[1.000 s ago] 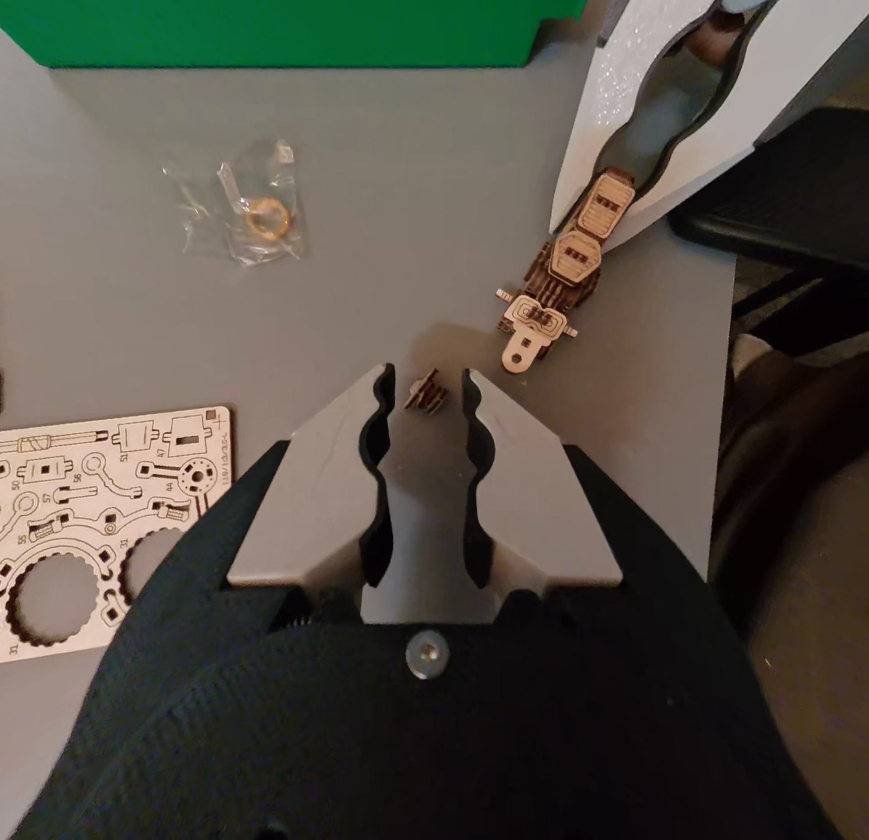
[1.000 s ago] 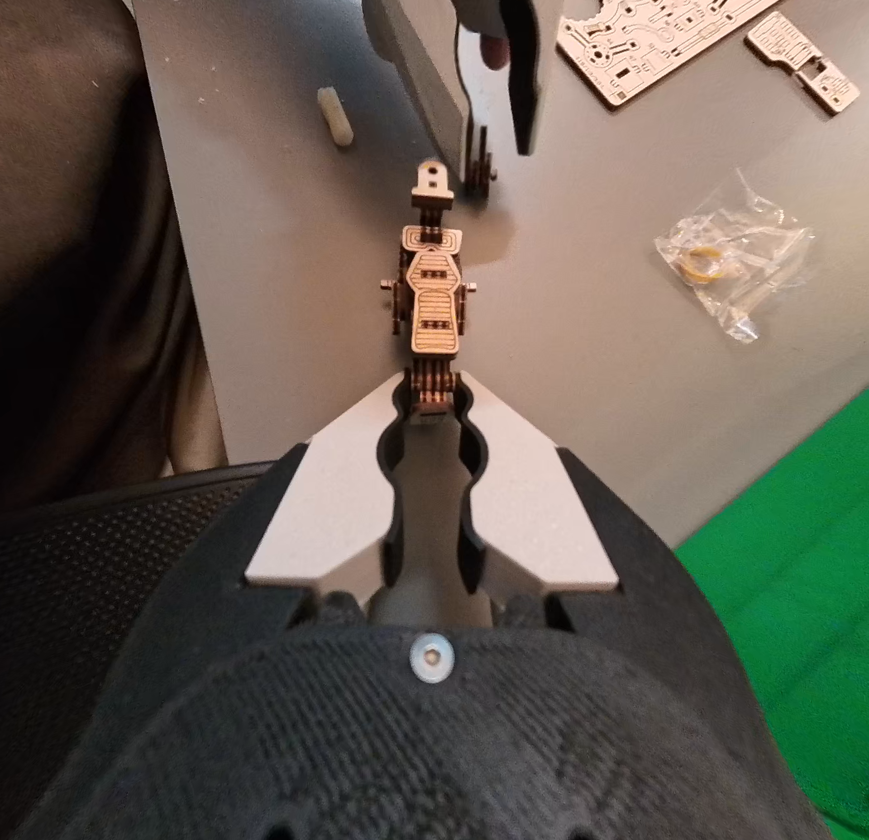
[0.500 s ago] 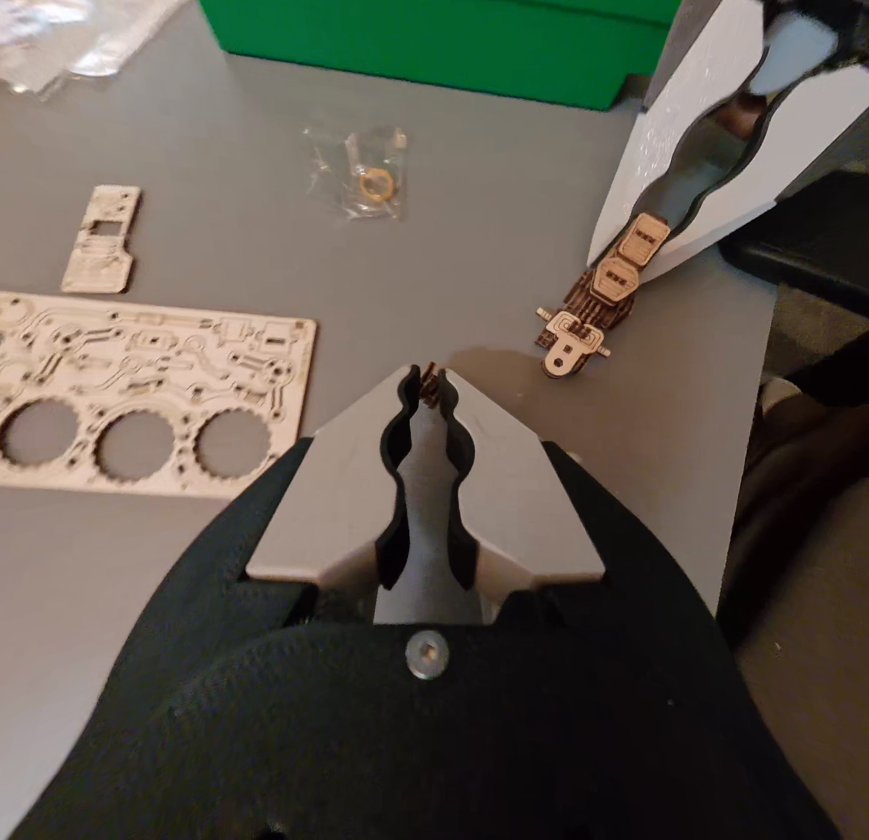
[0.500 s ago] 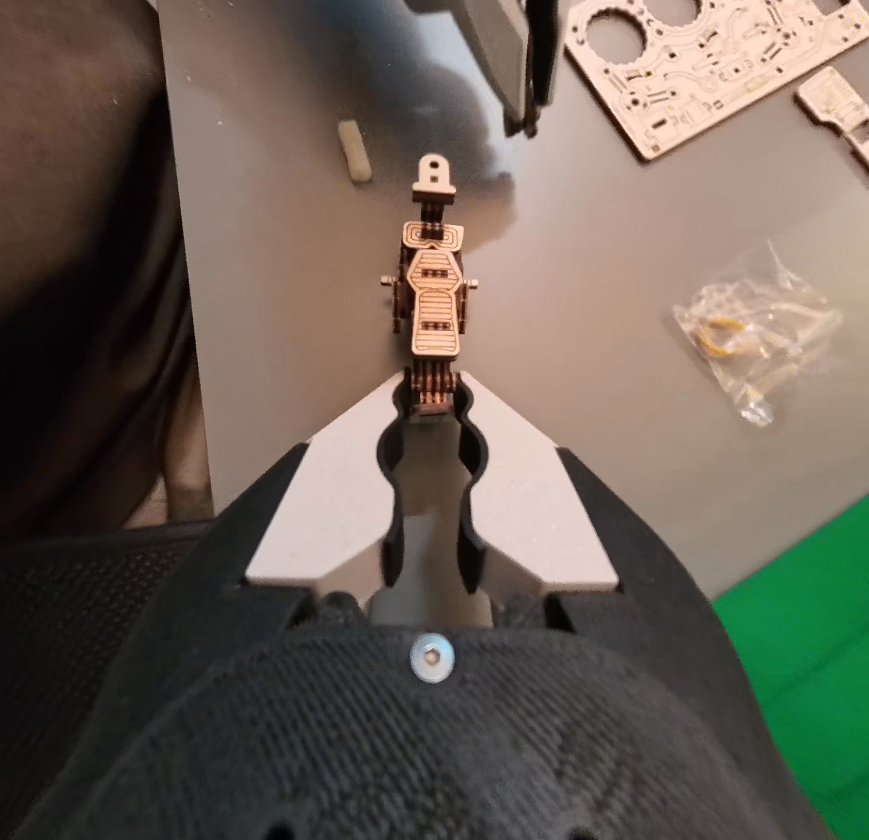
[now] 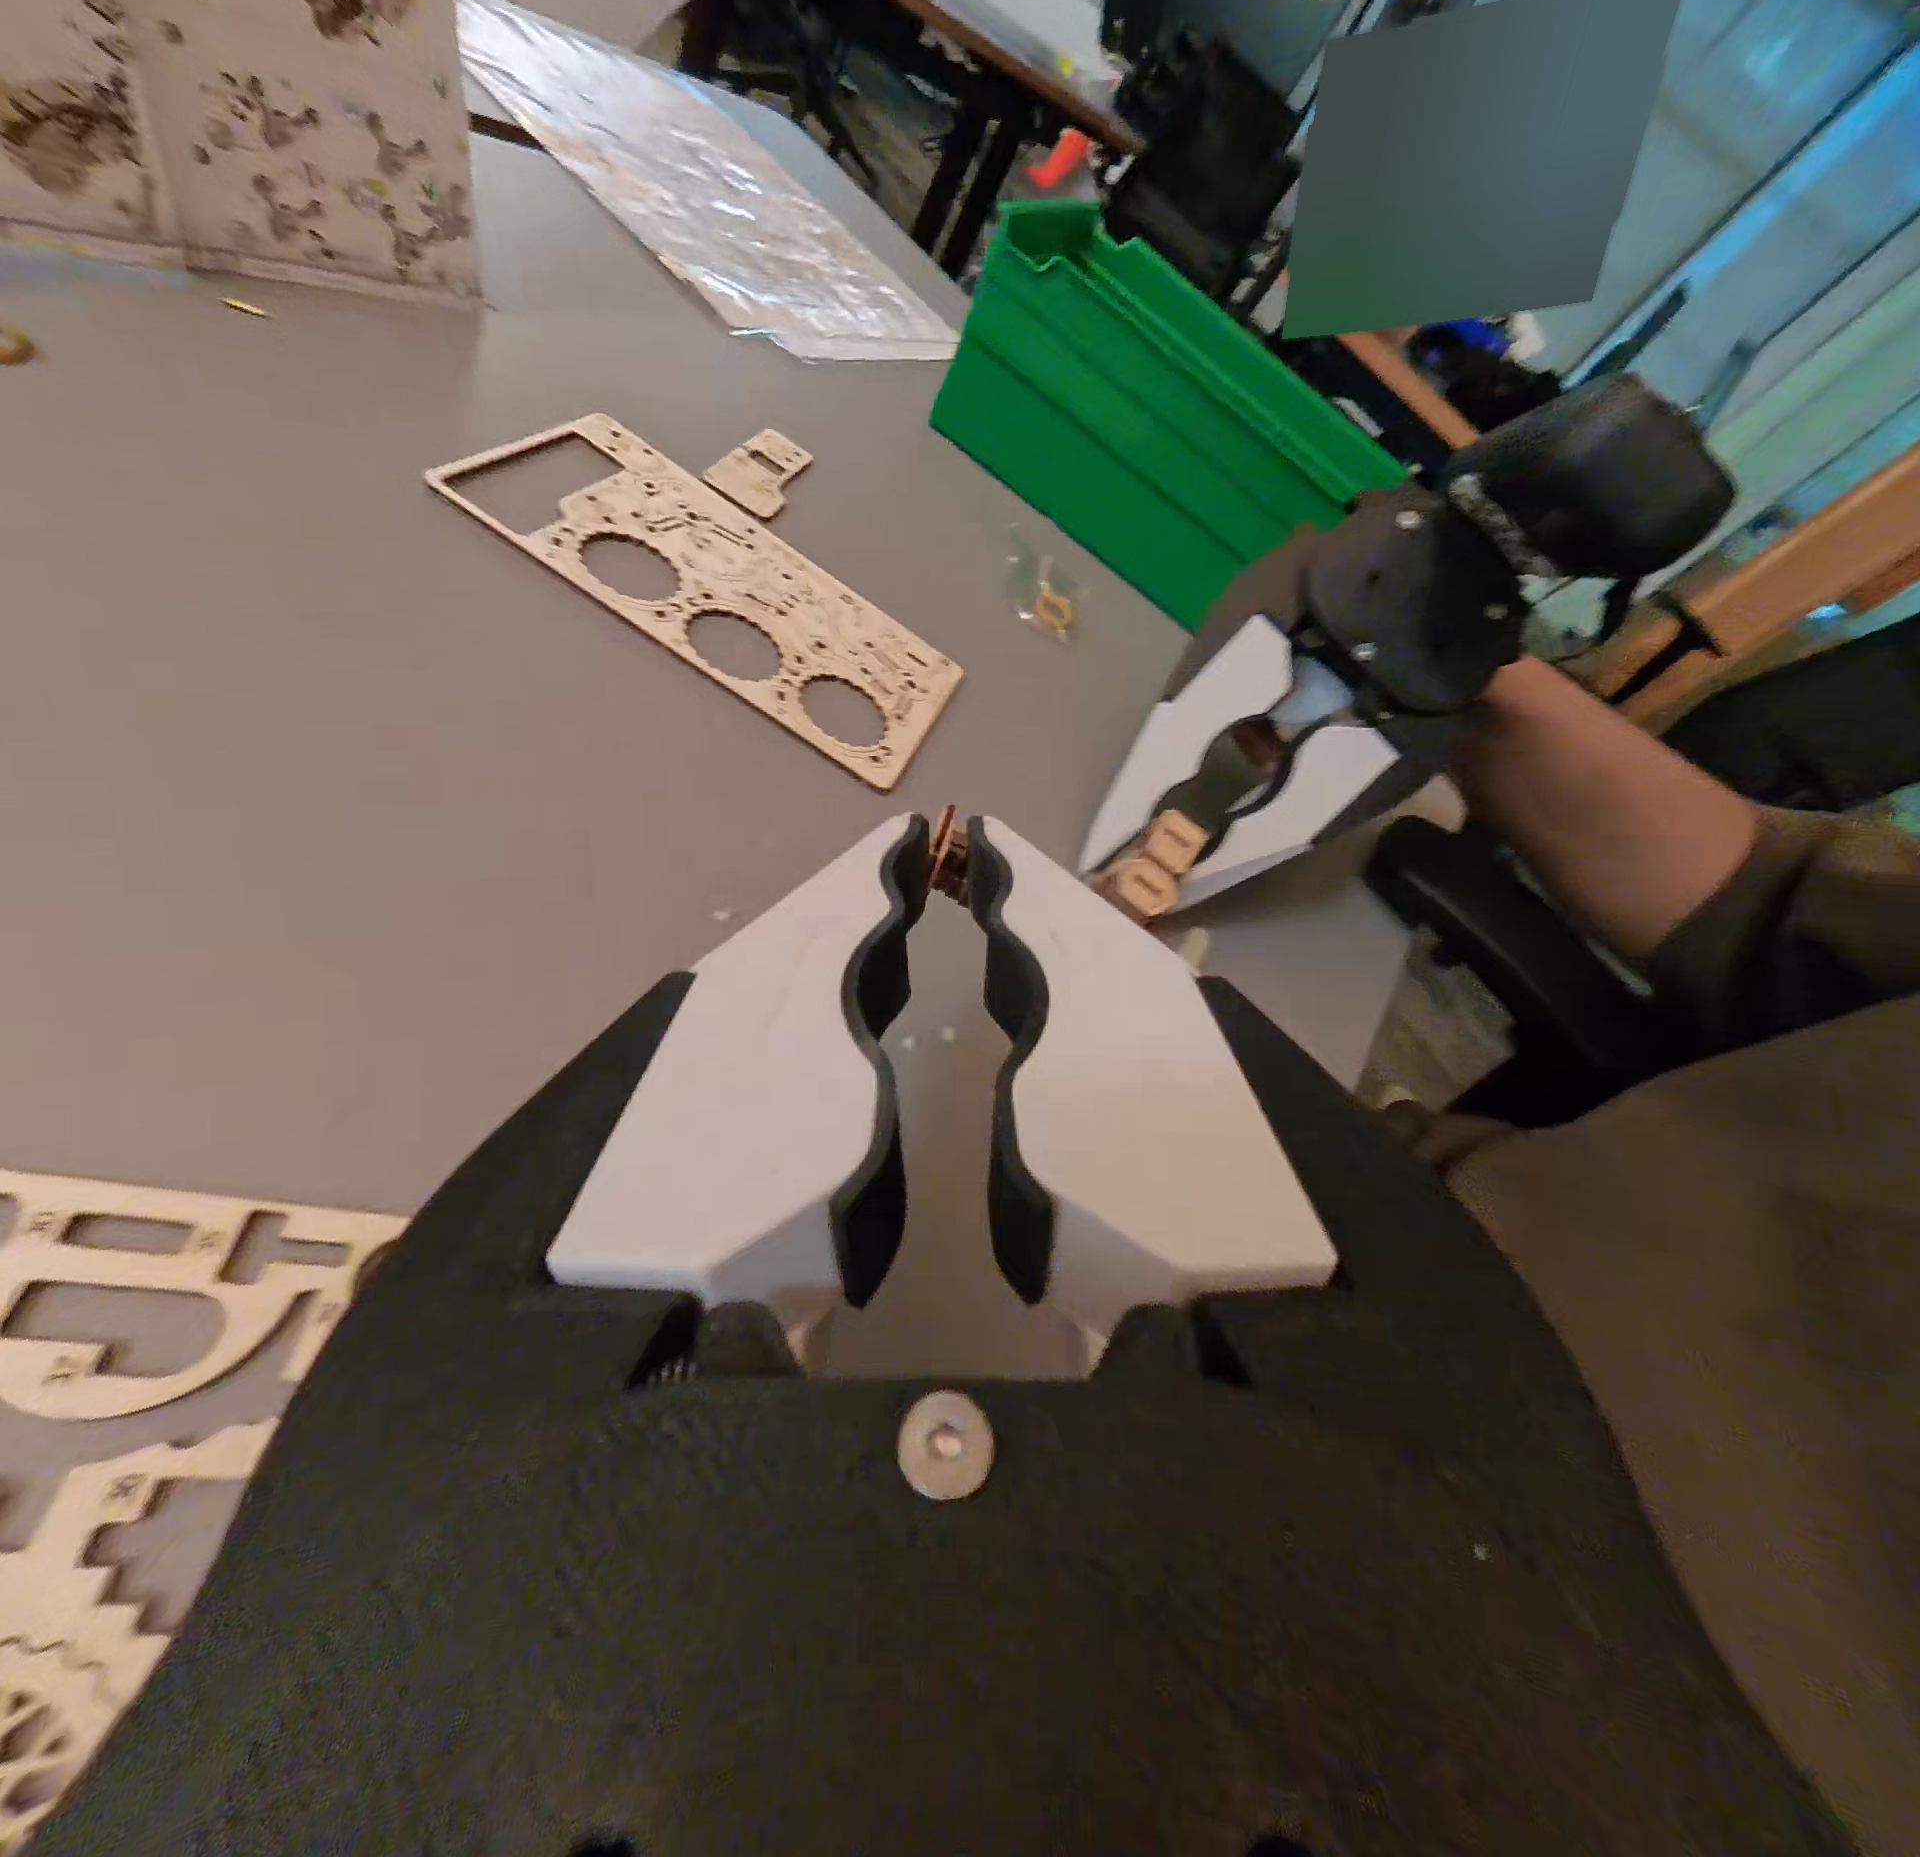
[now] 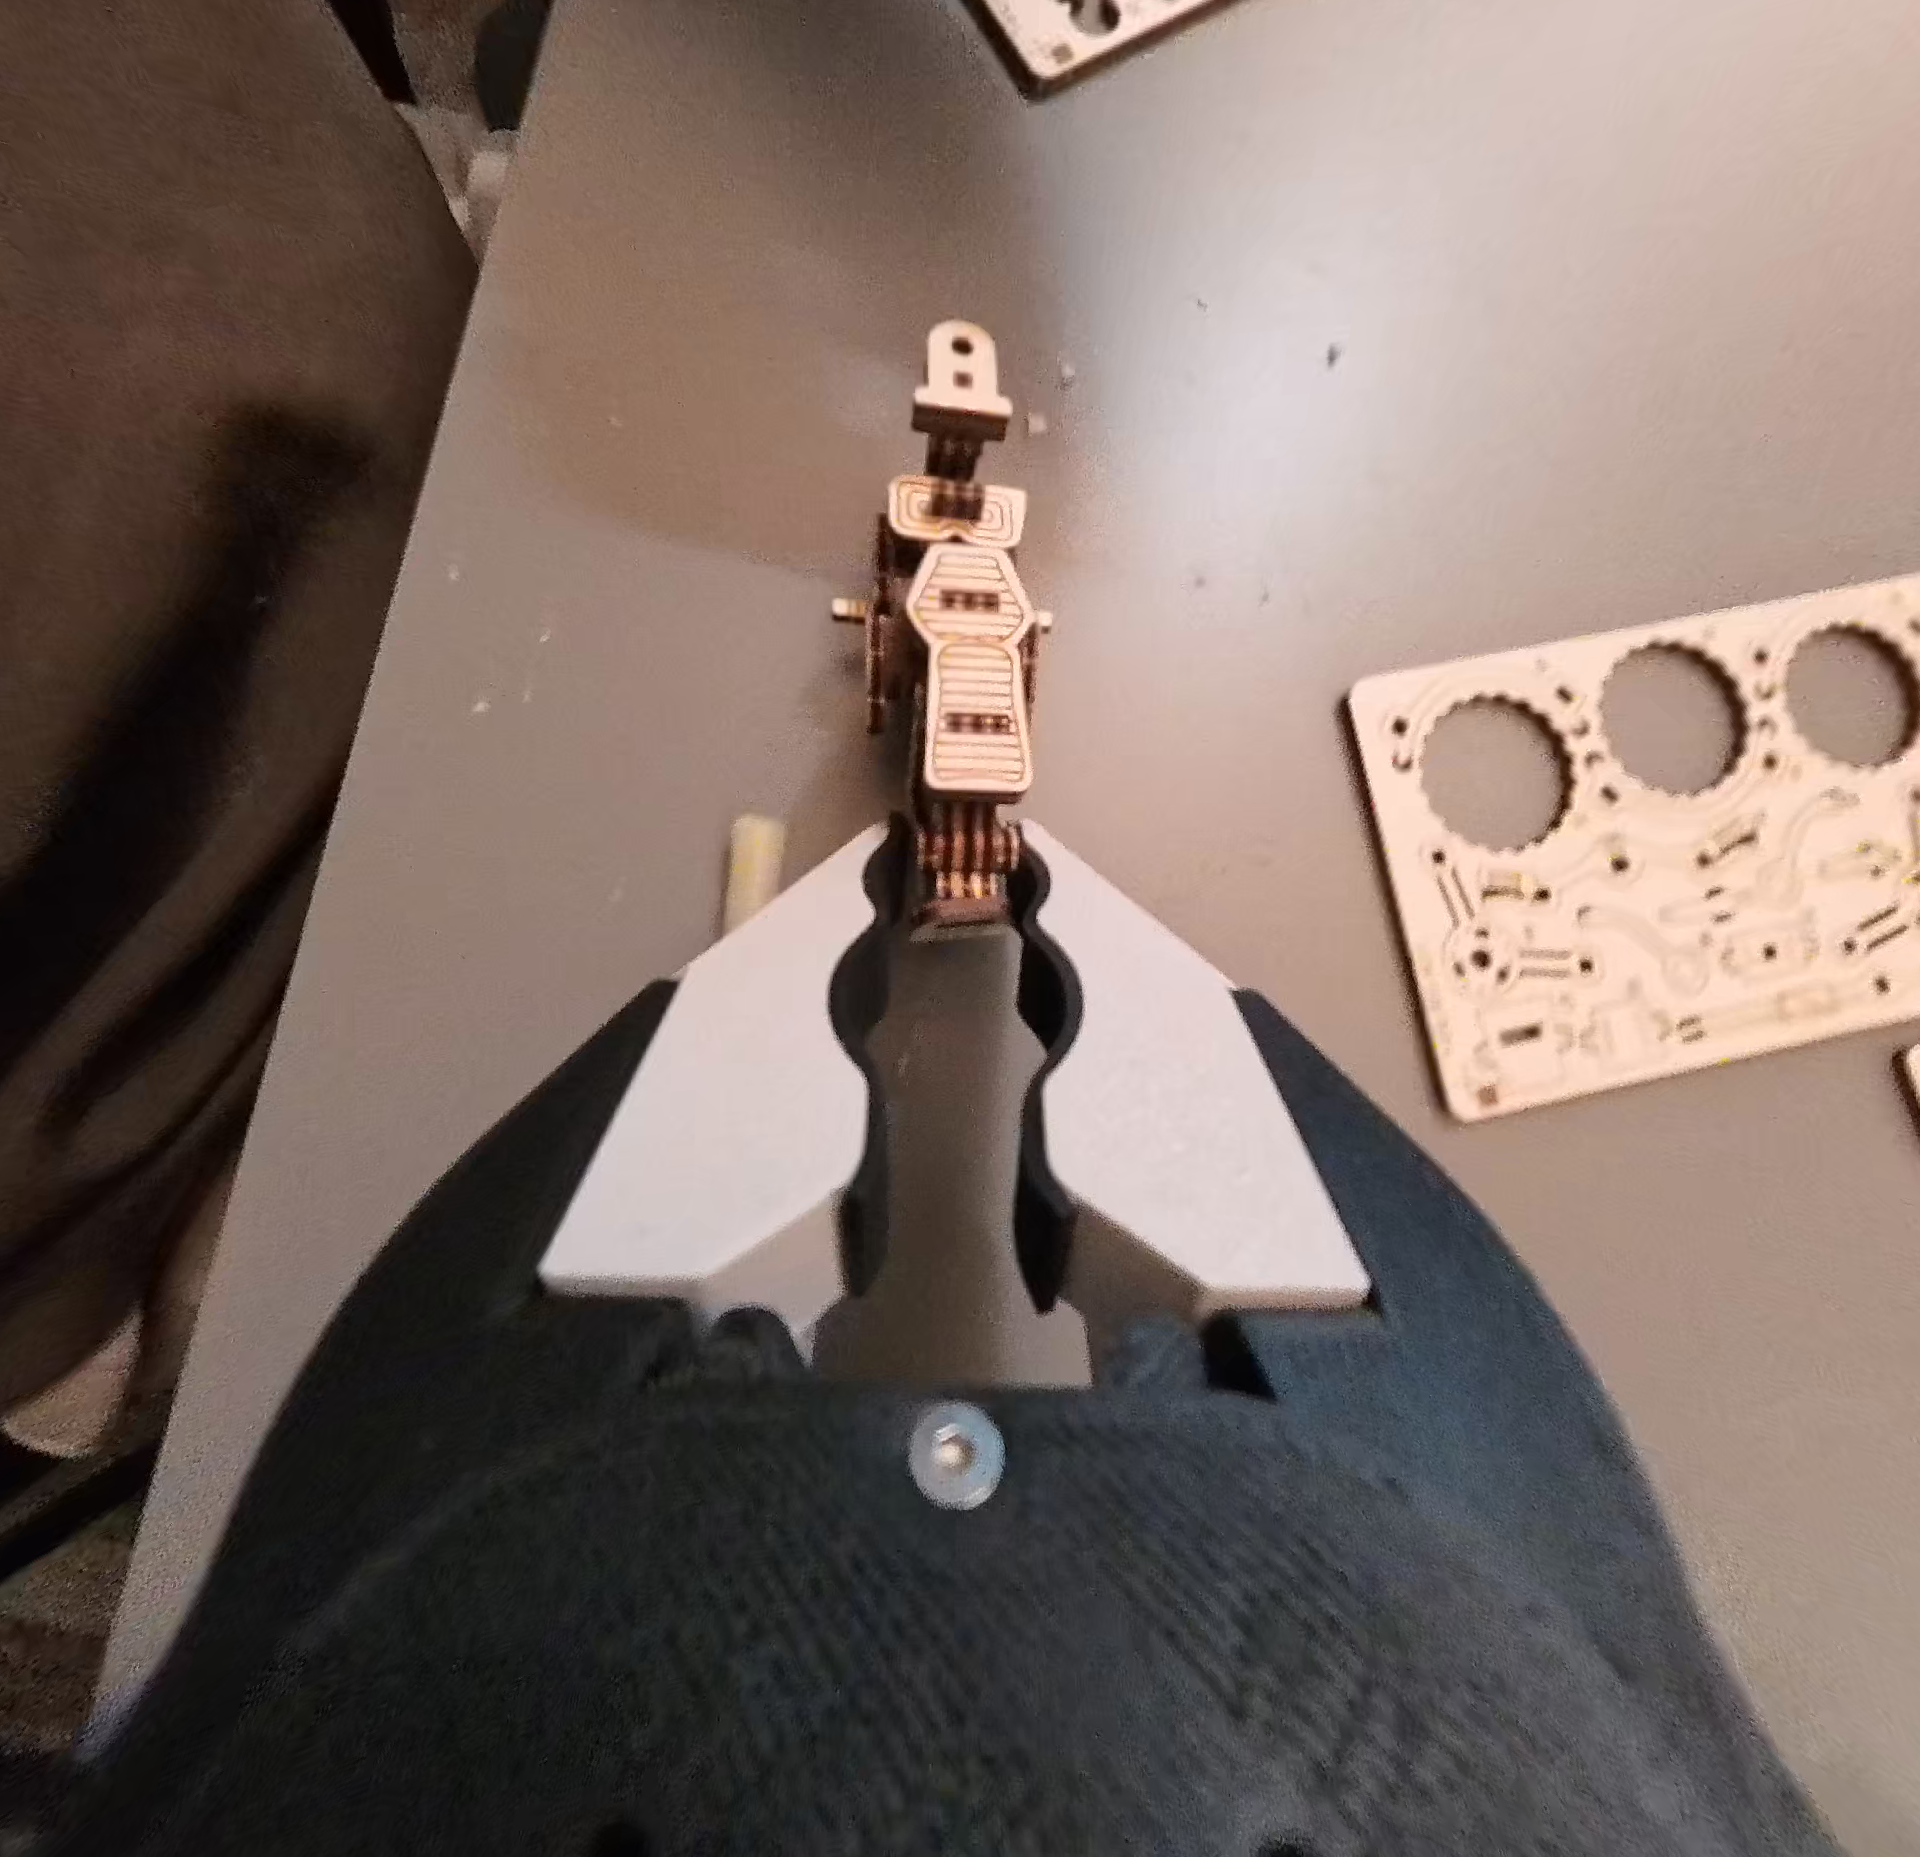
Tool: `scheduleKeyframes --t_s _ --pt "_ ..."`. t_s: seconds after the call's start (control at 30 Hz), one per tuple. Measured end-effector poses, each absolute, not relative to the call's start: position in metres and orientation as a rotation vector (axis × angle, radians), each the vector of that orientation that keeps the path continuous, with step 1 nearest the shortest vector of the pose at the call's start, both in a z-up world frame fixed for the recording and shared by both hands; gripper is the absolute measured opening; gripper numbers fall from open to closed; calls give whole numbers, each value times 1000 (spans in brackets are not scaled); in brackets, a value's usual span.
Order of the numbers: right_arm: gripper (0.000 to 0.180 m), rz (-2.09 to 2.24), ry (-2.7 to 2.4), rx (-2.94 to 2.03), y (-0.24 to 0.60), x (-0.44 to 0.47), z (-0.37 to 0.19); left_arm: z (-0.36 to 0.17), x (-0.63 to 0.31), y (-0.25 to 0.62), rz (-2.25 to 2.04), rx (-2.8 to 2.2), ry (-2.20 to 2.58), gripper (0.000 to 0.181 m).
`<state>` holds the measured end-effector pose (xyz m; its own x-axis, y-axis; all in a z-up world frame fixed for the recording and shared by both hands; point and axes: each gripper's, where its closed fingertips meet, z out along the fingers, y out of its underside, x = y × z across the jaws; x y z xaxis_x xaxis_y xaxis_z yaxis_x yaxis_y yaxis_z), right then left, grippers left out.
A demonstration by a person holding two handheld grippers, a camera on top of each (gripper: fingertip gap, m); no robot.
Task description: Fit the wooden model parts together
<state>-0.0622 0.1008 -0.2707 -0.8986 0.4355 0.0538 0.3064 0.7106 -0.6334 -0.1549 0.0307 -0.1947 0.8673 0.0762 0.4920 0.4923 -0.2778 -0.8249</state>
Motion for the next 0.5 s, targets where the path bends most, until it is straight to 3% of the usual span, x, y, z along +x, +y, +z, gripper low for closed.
scheduleKeyframes --t_s 0.5 --pt "31 864 -2673 -621 88 -81 -274 -223 -122 36 -454 -1984 -290 5"
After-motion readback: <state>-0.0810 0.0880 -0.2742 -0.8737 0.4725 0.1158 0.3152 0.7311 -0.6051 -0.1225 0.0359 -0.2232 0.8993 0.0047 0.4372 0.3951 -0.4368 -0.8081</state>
